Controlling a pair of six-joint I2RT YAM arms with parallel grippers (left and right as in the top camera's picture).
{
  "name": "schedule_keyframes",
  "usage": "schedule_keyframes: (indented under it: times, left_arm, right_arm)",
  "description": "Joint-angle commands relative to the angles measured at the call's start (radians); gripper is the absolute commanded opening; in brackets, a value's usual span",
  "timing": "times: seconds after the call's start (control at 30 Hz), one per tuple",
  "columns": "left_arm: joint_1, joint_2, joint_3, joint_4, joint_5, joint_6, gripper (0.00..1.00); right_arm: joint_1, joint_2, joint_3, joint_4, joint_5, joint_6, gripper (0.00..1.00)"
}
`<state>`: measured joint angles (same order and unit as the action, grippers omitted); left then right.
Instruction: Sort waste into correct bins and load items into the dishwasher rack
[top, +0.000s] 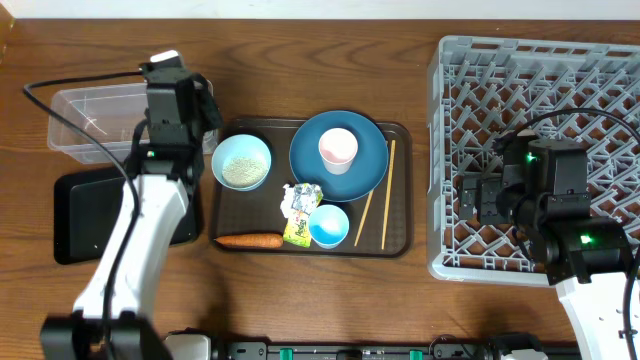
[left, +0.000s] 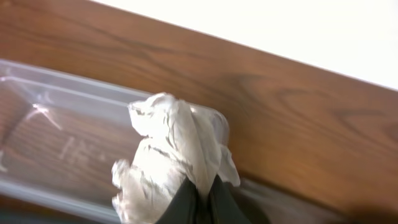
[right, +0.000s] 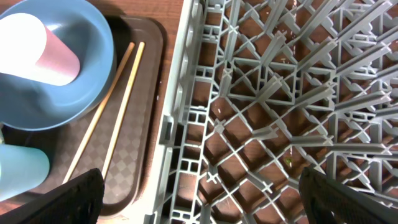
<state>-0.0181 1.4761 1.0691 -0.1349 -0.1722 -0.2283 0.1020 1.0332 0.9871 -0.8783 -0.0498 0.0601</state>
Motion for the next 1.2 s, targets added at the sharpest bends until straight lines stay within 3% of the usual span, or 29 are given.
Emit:
schedule_keyframes:
  times: [0.0, 0.17, 0.27, 0.3, 0.37, 0.5, 0.73, 0.9, 1.17]
  left_arm:
    - [0.03, 0.069, 0.017, 0.055, -0.027, 0.013, 0.07]
    - [0.047, 0.144, 0.017, 0.116, -0.027, 0.013, 0.07]
    - [0.048, 0.151, 0.017, 0.12, -0.027, 0.013, 0.55]
    - [0.048, 0.151, 0.017, 0.123, -0.027, 0.013, 0.63]
    - [0.048, 0.143, 0.017, 0.13, -0.027, 0.014, 0.68]
    - [0.045, 0.102, 0.017, 0.101, 0.01, 0.013, 0.7]
    - [-0.025, -0.033, 0.017, -0.254, 0.444, 0.013, 0.68]
    - [-0.116, -0.016, 0.003, -0.458, 0.531, 0.009, 0.69]
    - [-0.267, 0.084, -0.026, -0.485, 0.582, 0.01, 0.69]
  right_arm:
    - [0.016, -0.003, 0.02, -0.001, -0.003, 0.01, 0.99]
    - [0.016, -0.003, 0.02, -0.002, -0.003, 0.01, 0.99]
    - [0.016, -0.003, 0.02, -0.002, -0.003, 0.01, 0.99]
    - [0.016, -0.003, 0.02, -0.002, -0.003, 0.01, 0.99]
    - [0.016, -0.003, 0.02, -0.002, -0.003, 0.01, 0.99]
    - [0.016, -0.003, 0.02, -0.005, -0.003, 0.01, 0.99]
    - [0.016, -0.003, 0.02, -0.011, -0.003, 0.01, 0.99]
    - [0.016, -0.003, 0.02, -0.014, -0.003, 0.01, 0.99]
    - [0.016, -0.003, 0.02, -0.029, -0.003, 0.01, 0.99]
